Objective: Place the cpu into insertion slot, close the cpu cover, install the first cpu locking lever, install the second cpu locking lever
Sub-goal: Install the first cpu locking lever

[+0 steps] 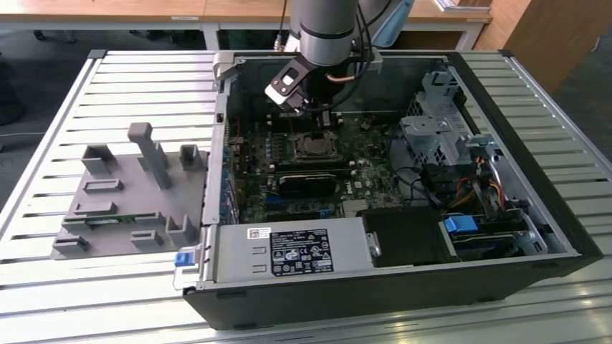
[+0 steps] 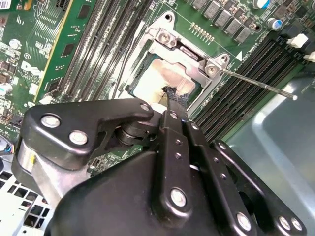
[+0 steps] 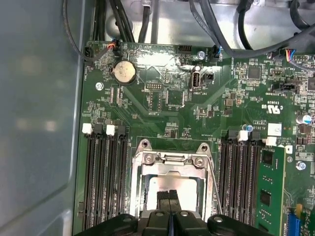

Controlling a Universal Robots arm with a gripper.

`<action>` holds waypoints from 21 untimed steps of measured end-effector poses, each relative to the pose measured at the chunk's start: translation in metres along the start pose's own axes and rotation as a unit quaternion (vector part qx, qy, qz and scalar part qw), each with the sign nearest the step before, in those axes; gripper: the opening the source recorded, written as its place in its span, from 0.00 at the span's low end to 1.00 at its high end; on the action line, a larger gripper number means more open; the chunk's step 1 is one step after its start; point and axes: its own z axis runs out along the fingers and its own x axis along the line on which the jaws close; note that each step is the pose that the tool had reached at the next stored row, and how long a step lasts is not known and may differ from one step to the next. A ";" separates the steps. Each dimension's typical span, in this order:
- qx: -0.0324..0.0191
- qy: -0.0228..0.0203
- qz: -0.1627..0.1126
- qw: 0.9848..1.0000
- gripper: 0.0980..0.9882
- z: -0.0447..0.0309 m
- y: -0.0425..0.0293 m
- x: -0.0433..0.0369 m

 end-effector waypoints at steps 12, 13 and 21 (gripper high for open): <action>0.000 0.000 0.000 1.000 0.01 -0.0075 0.0002 0.0000; 0.000 0.000 0.000 1.000 0.01 -0.0082 0.0002 0.0000; 0.000 0.000 0.000 1.000 0.01 -0.0206 0.0006 0.0002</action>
